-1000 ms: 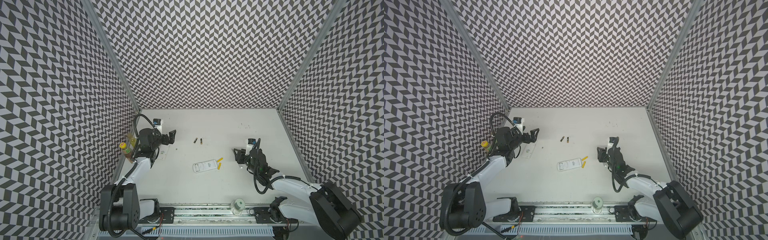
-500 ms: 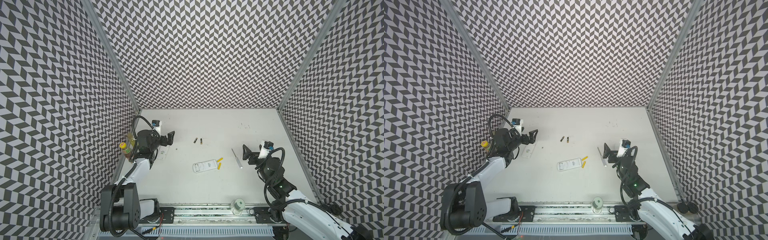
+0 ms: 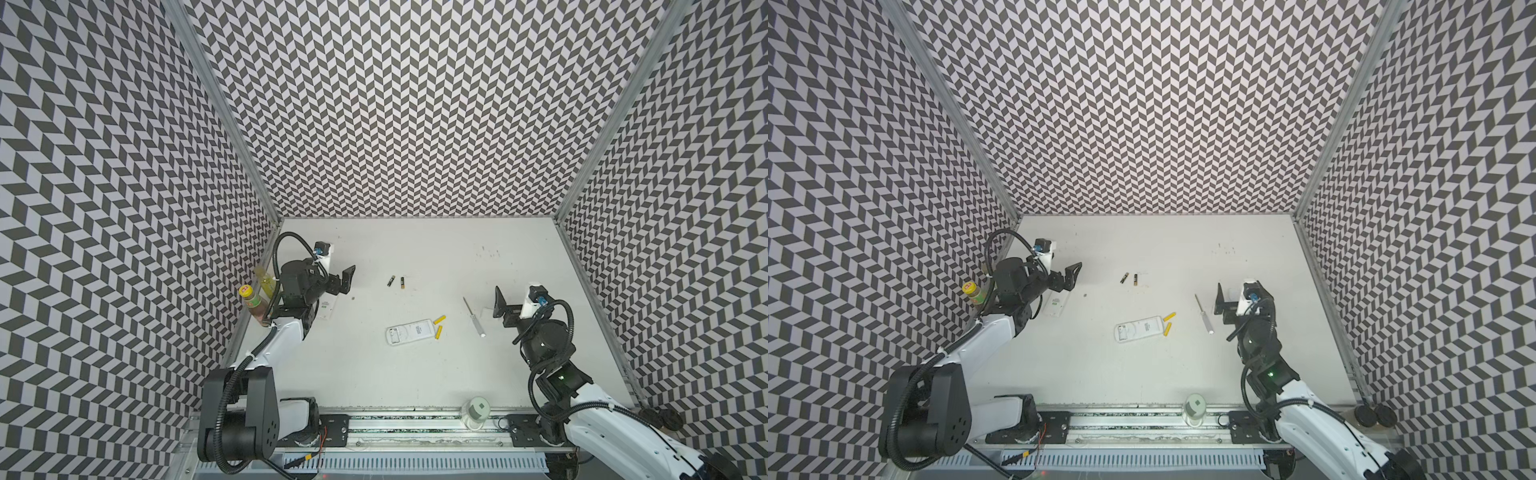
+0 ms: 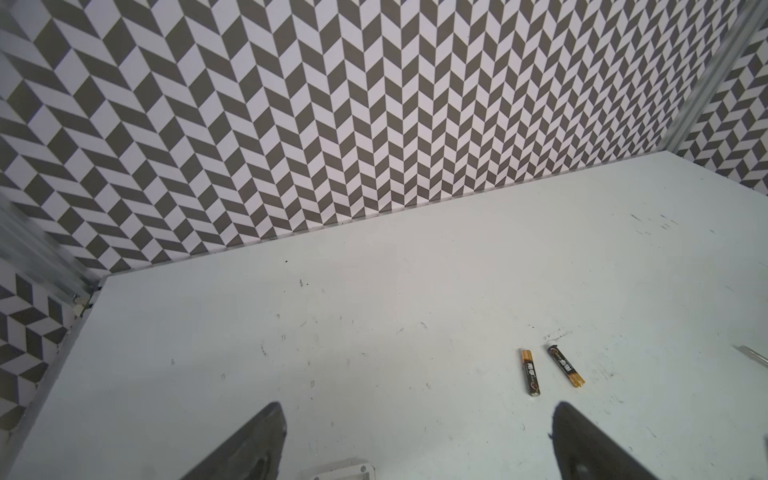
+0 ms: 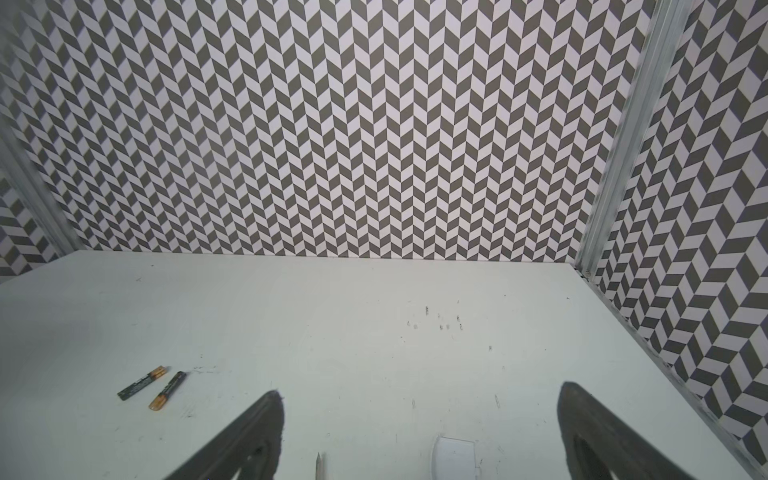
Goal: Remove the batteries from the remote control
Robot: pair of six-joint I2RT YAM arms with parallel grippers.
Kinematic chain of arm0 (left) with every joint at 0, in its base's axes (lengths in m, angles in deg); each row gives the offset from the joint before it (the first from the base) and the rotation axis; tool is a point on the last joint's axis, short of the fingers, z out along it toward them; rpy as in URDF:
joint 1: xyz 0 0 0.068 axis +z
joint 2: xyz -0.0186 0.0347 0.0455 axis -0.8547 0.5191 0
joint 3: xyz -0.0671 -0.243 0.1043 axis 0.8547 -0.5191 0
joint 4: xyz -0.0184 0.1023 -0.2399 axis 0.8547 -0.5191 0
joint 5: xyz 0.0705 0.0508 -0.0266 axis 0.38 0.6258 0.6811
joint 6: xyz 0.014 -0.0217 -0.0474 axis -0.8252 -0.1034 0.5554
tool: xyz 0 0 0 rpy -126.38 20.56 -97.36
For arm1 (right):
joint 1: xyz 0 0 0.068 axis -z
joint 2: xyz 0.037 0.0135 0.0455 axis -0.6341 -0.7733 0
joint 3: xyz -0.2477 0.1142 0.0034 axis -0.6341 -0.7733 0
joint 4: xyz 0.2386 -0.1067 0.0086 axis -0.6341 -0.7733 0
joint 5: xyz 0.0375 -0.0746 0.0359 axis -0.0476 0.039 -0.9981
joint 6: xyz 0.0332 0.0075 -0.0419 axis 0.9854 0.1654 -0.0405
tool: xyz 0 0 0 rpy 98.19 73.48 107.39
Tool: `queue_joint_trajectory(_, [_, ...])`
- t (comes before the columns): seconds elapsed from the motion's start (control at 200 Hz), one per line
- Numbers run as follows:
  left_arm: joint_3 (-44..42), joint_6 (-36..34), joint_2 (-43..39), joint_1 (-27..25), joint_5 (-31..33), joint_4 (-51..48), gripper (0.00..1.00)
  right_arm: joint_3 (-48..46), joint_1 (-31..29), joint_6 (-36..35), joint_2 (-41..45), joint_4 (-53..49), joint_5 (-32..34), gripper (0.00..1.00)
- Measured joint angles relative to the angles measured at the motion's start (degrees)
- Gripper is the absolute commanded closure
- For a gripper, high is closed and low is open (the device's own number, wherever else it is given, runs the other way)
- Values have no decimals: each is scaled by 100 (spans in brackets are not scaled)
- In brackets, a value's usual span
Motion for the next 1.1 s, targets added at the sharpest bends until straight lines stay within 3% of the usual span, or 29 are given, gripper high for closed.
queue_joint_trajectory(0.255, [92,-251,278,-37,190,138,0,-2,942,-210,-297,525,-337,0])
queue_joint_trajectory(0.491, [-857,-203,431,-26,238,1231,0,-186,1976,63,-804,1086,-1102,1])
queue_joint_trajectory(0.761, [-1646,-76,927,-26,256,2841,0,-356,2267,144,-1467,1858,-1792,1])
queue_joint_trajectory(0.896, [-1915,-42,1097,-26,330,3882,0,-476,2286,144,-1939,2365,-1840,0])
queue_joint_trajectory(1.102, [-1980,142,1322,-26,651,4465,0,-525,2286,175,-2826,3174,-1834,0])
